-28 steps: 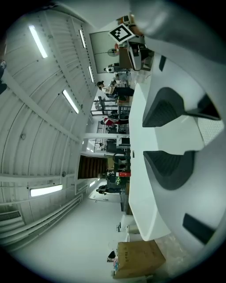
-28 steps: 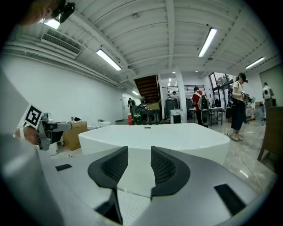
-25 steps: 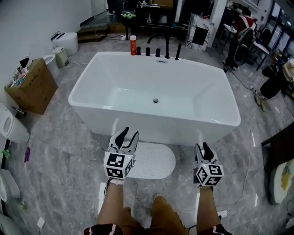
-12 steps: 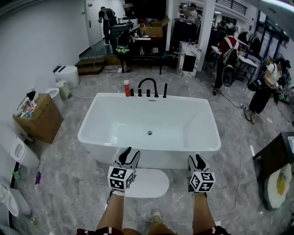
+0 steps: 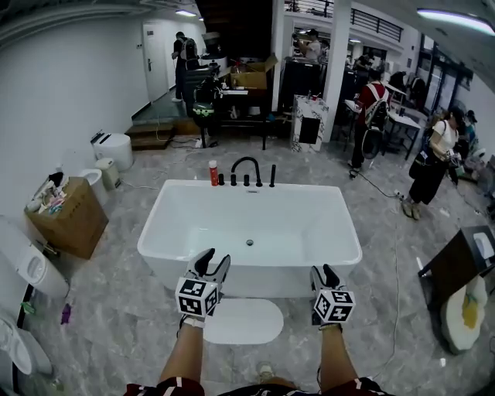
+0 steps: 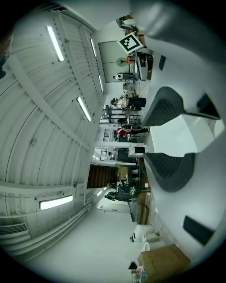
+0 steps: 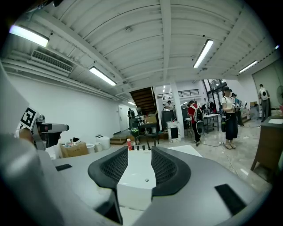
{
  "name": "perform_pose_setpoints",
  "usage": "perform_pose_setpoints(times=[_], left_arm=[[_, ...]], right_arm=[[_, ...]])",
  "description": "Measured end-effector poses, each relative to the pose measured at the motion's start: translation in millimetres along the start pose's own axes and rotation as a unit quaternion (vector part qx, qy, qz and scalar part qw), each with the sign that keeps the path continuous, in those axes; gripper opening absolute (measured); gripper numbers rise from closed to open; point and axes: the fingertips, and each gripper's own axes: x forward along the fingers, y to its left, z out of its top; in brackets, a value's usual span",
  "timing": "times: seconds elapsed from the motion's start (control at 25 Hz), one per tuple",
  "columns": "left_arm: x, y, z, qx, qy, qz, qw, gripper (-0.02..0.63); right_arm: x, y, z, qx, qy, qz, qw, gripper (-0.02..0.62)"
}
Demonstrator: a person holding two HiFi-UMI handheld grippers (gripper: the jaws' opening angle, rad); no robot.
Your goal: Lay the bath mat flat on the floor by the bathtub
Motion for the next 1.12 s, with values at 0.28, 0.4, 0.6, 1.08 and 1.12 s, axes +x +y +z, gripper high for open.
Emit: perform_pose_setpoints(times=[0.28, 0.4, 0.6, 1.08, 1.12], left_arm=[[-71.6, 5.4, 7.8, -0.006, -0.016, -0.011, 0.9998, 0.204], [-112.3, 8.2, 13.0, -0.005, -0.024, -0.017, 0.9996, 0.204], [-174.9, 10.5, 22.7, 0.005, -0.037, -0.031, 0.9988, 0.19], [-288.0, -1.0, 17.4, -0.022, -0.046, -0.054, 0.9972, 0.189], [-292.1, -3.5, 17.5, -0.023, -0.047, -0.057, 0.997, 0.189]], right_arm=[[-52.7, 58.5, 5.5, -0.008, -0.013, -0.004, 1.0, 0.172], [-83.1, 90.6, 7.4, -0.015, -0.019, -0.007, 1.0, 0.172], [-129.9, 141.3, 9.2, -0.03, -0.028, -0.012, 0.999, 0.172], [-235.4, 220.3, -5.5, -0.051, -0.014, -0.027, 0.998, 0.172], [-240.0, 223.8, -3.6, -0.054, -0.014, -0.028, 0.998, 0.172]])
